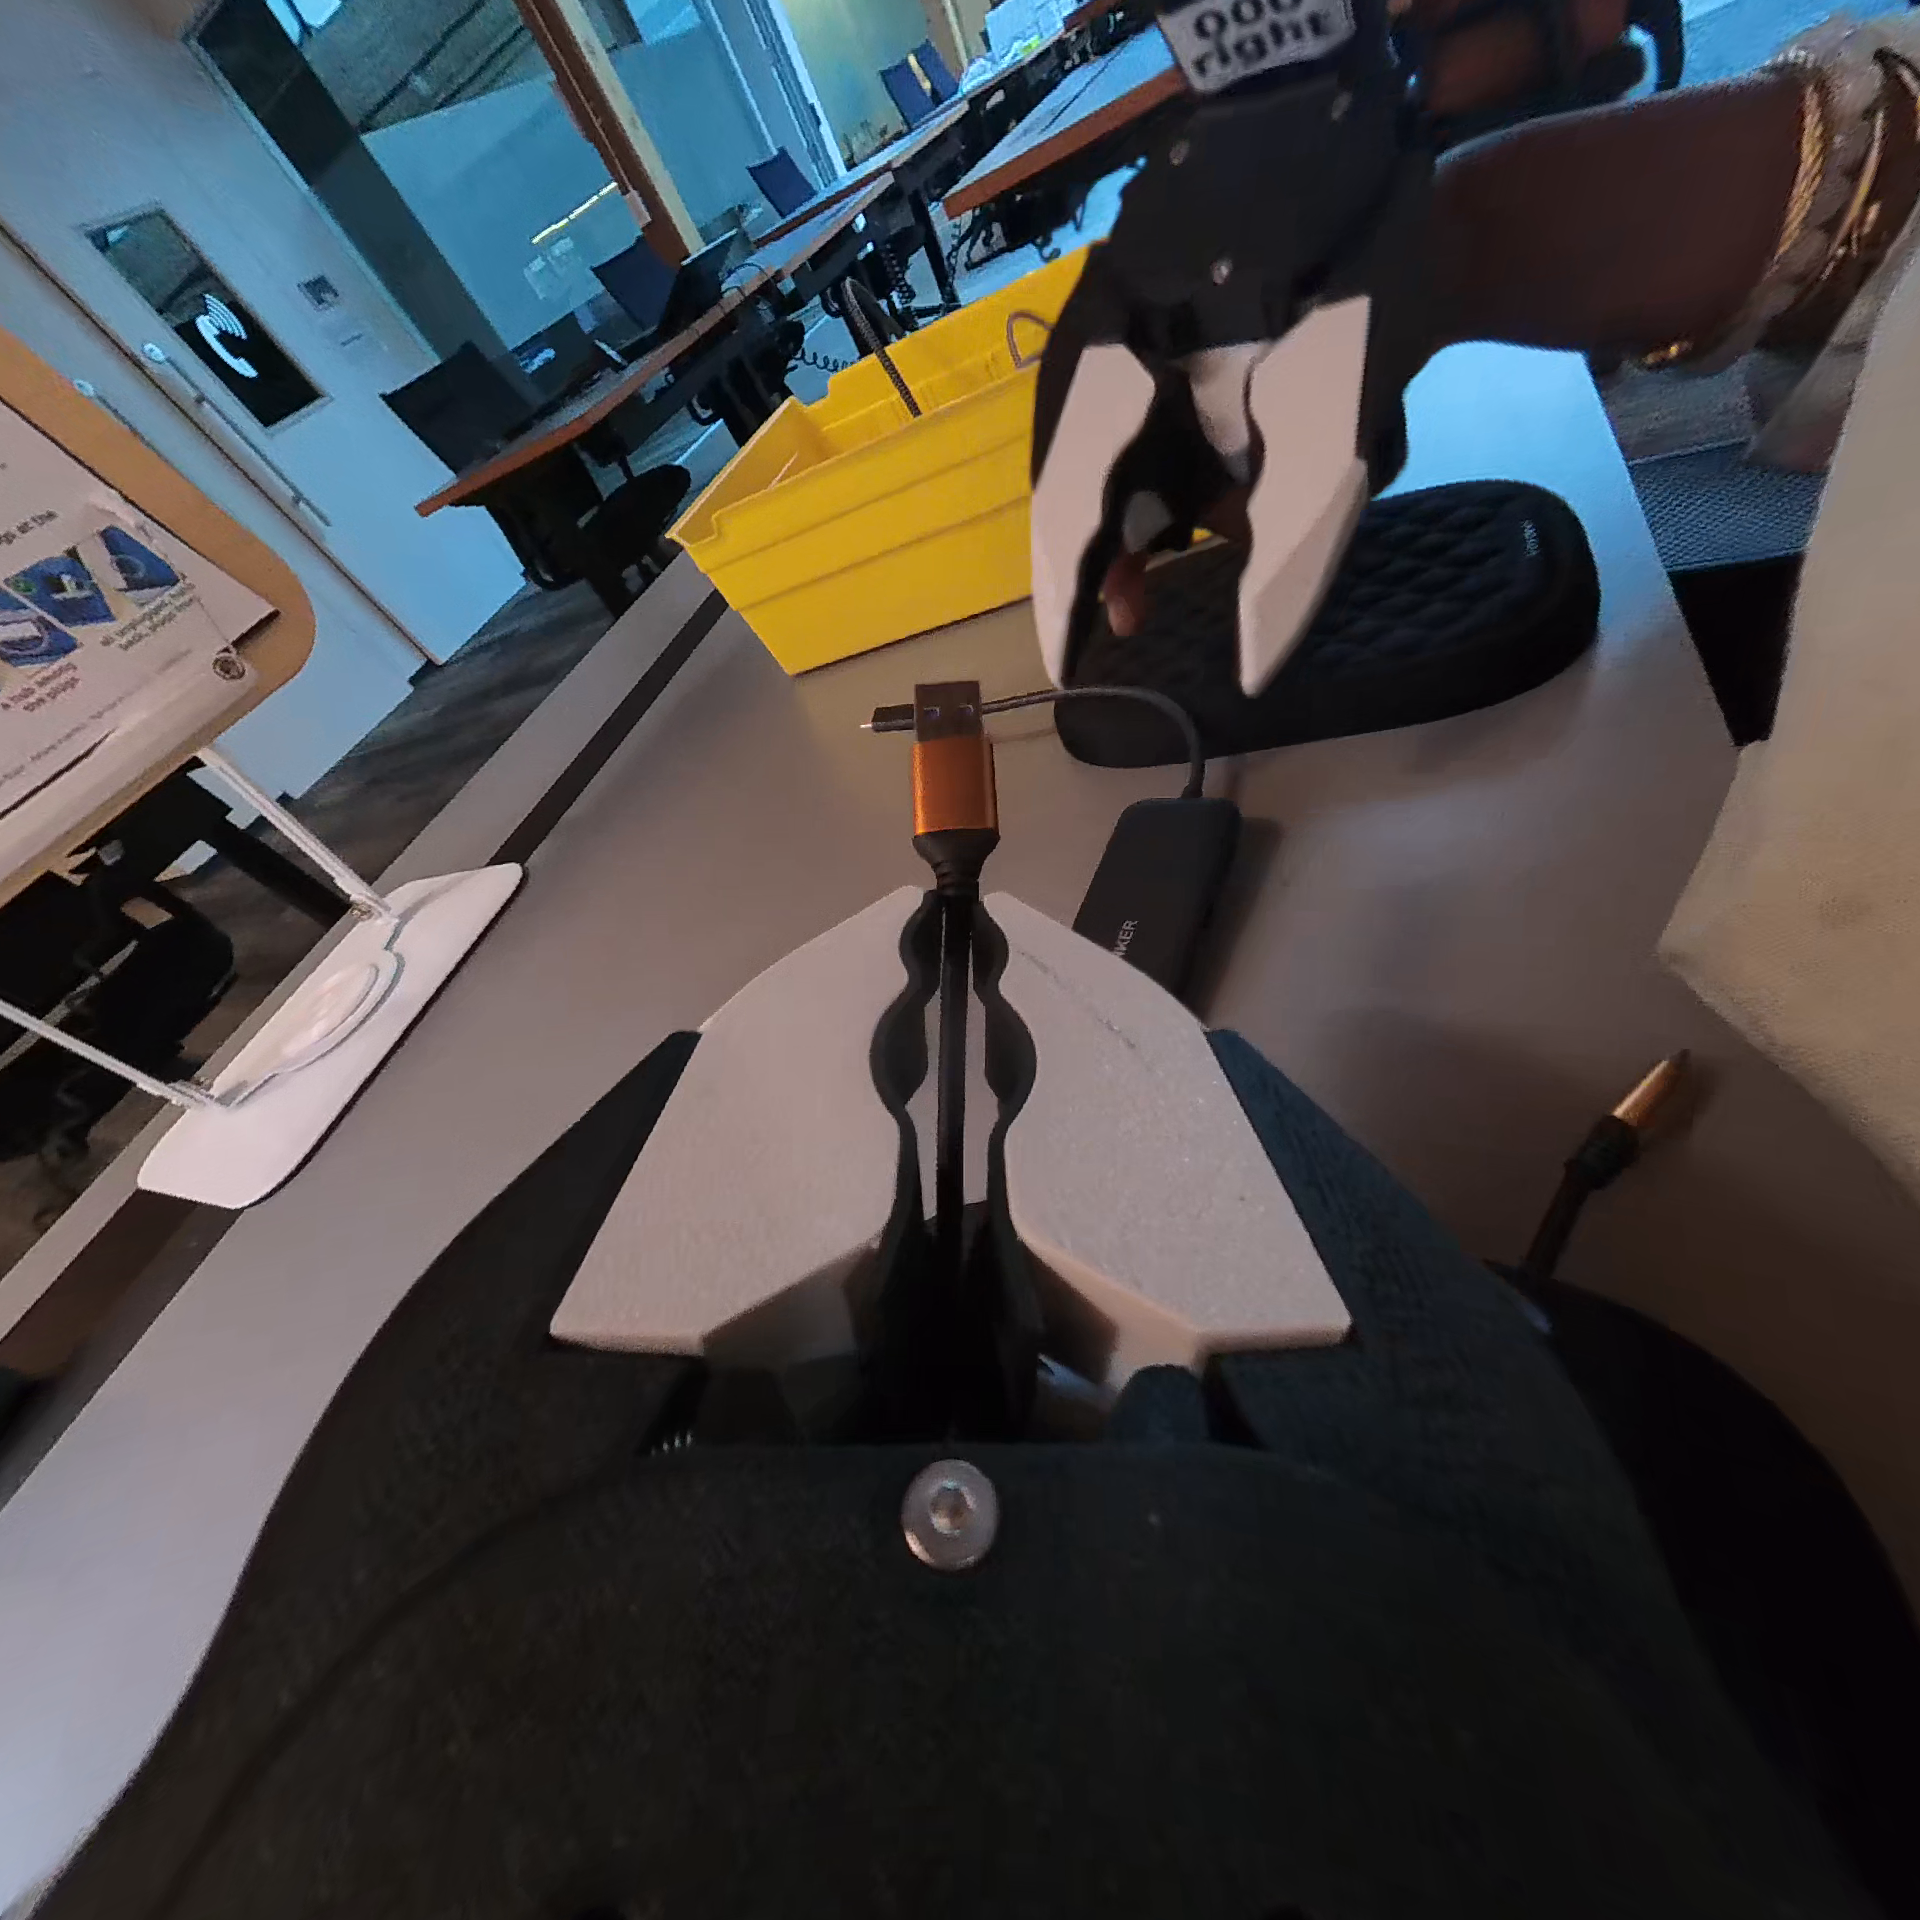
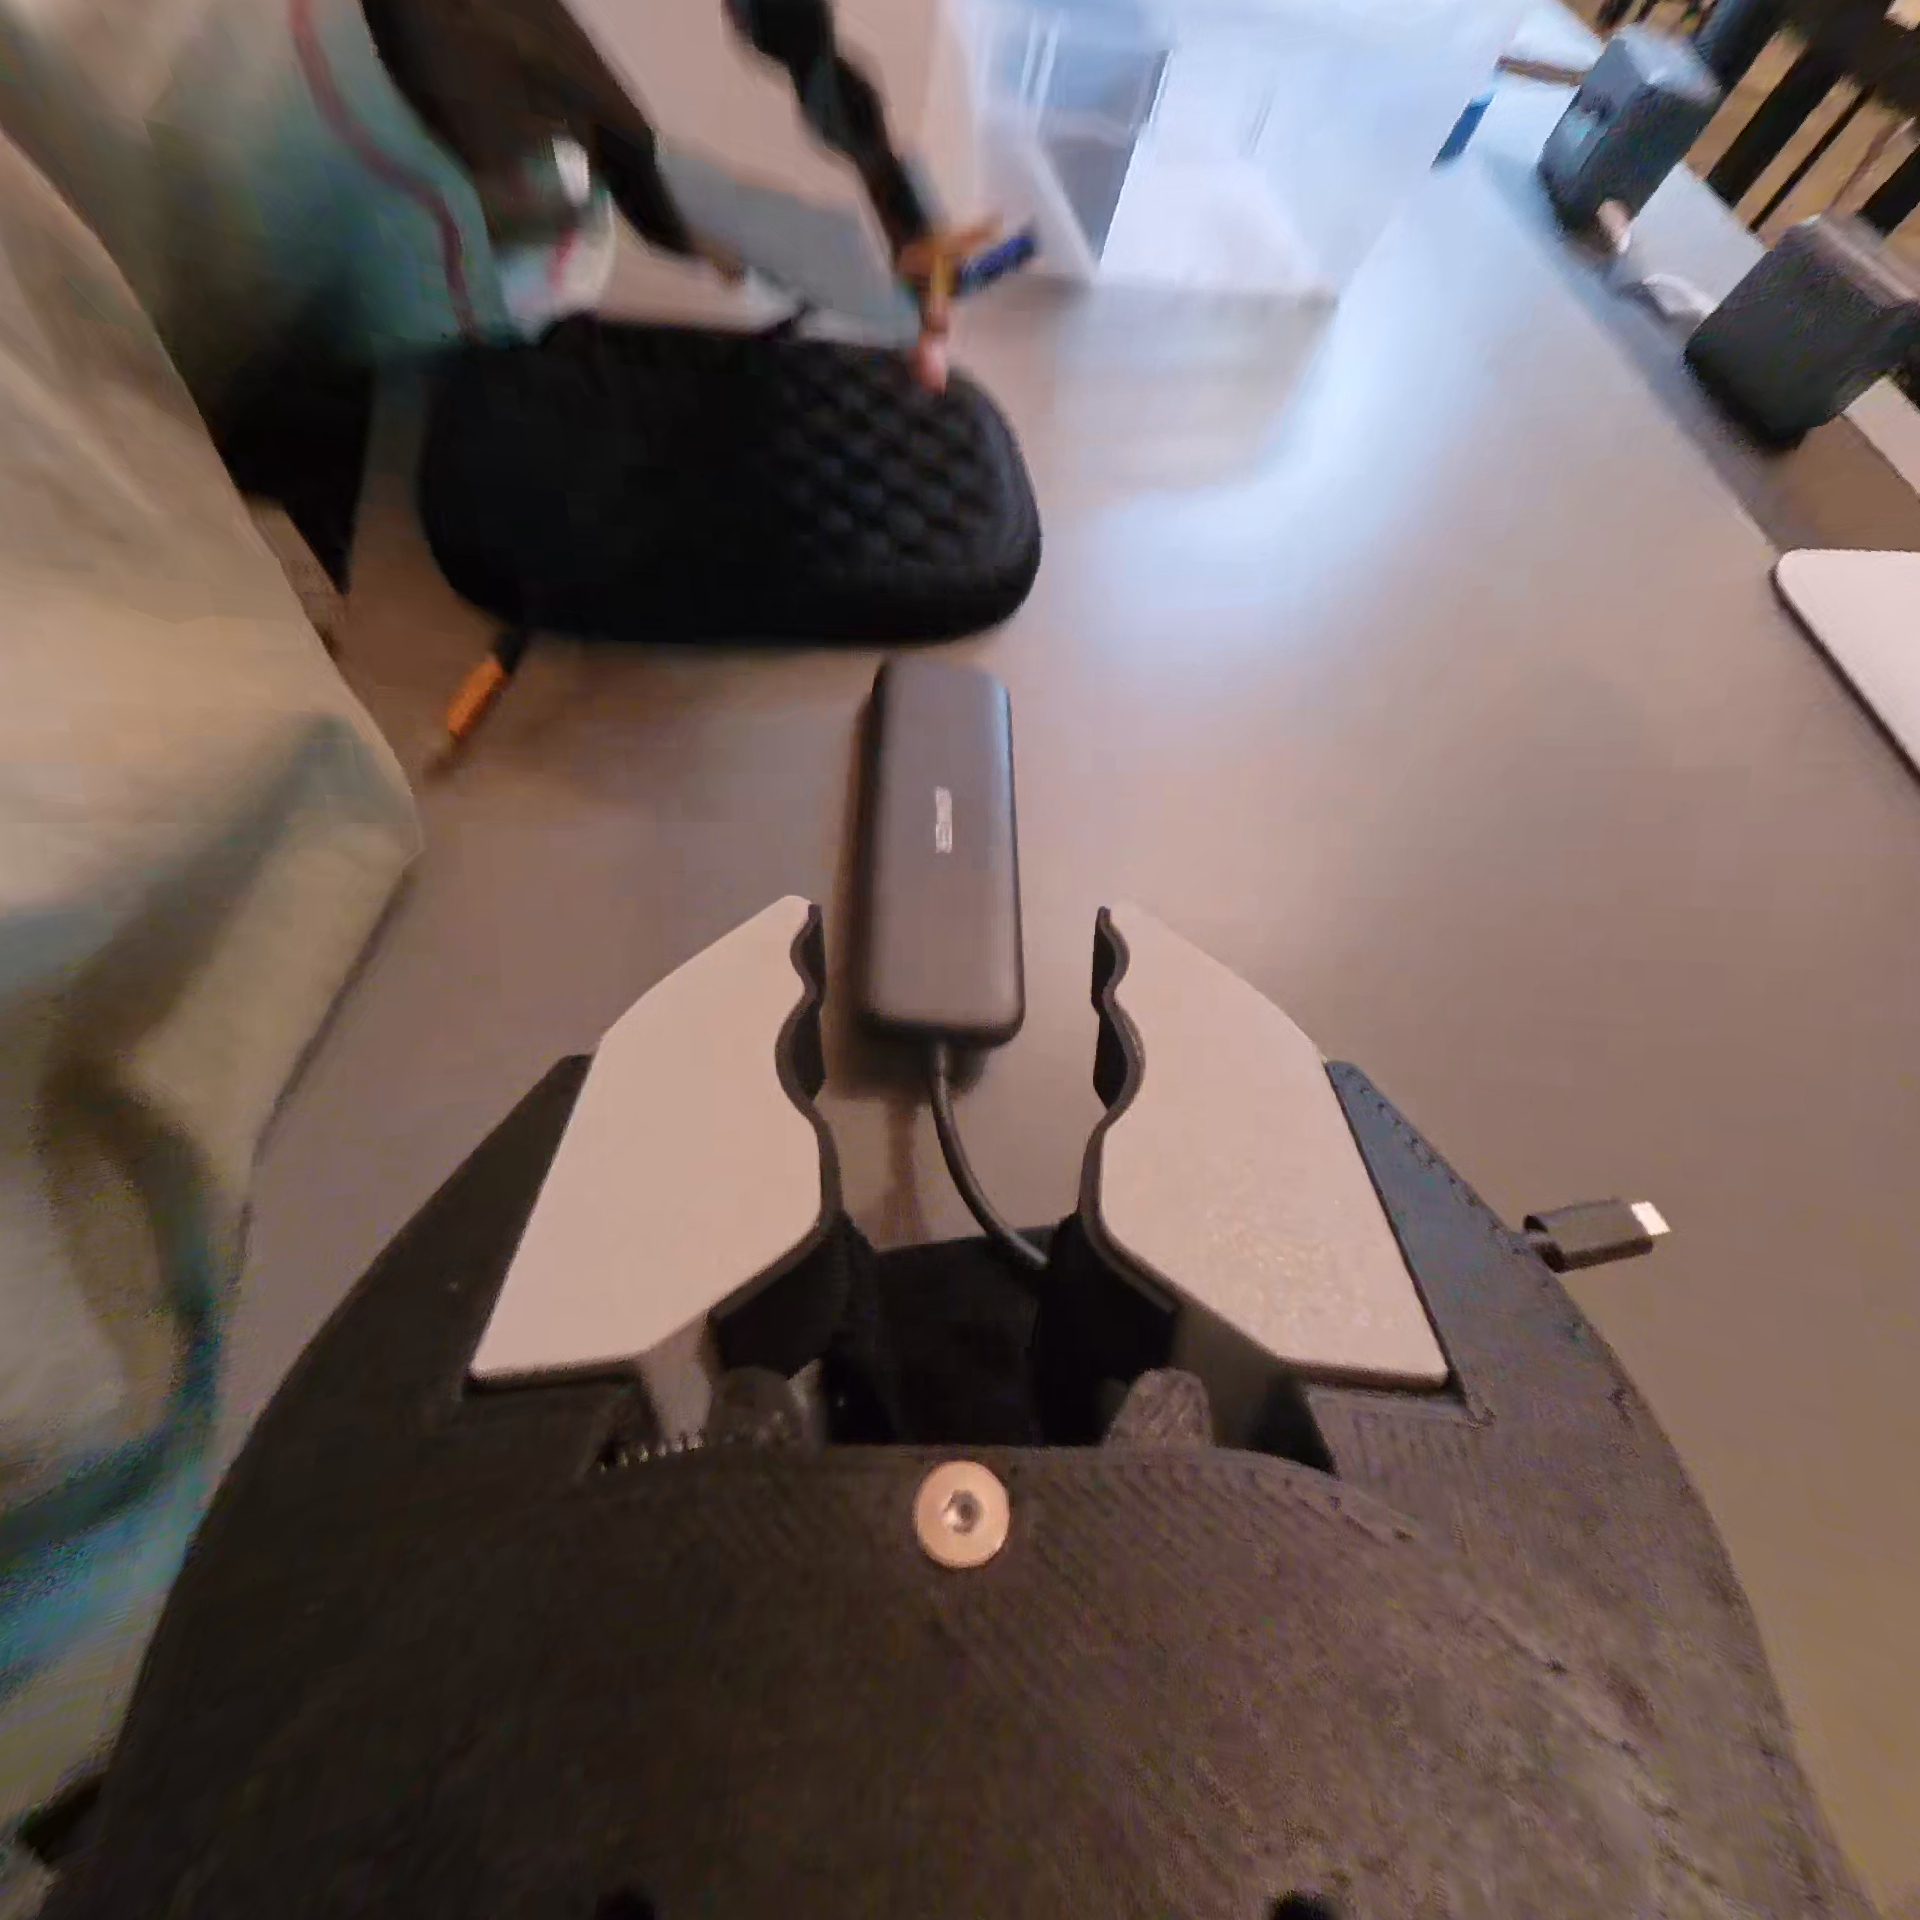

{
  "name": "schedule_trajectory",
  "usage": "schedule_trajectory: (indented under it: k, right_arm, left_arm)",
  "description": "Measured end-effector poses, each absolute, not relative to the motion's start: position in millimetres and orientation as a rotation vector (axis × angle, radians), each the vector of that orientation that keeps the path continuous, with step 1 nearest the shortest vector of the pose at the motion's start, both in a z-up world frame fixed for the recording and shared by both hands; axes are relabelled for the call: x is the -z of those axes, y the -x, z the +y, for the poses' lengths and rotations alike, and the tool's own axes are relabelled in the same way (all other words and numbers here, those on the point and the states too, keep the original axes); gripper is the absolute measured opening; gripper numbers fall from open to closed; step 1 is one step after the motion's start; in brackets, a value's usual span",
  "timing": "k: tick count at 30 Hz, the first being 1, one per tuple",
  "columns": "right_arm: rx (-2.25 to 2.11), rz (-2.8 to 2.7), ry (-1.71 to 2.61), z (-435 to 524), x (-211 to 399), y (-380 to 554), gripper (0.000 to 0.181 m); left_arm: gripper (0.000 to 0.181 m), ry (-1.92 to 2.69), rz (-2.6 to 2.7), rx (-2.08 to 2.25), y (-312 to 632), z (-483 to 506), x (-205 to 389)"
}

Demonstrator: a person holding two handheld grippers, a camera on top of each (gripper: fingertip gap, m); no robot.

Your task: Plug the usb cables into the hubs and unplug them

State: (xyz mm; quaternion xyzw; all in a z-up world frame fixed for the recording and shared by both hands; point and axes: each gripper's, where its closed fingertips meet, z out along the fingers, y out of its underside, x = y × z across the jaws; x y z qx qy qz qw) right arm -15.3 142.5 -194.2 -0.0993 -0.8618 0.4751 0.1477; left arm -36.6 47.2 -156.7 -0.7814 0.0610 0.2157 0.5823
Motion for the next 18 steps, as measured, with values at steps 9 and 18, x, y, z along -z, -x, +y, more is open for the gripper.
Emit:
schedule_trajectory:
  k: [9, 18]
  right_arm:
    - [-0.884, -2.331, -0.377, 139, 240, 17, 0.047]
    - [-0.803, -2.268, -0.508, 123, 245, 34, 0.017]
  left_arm:
    - [0.005, 1.884, 0.104, -0.482, 35, 45, 169]
    - [0.005, 1.782, -0.009, -0.357, 38, 41, 161]
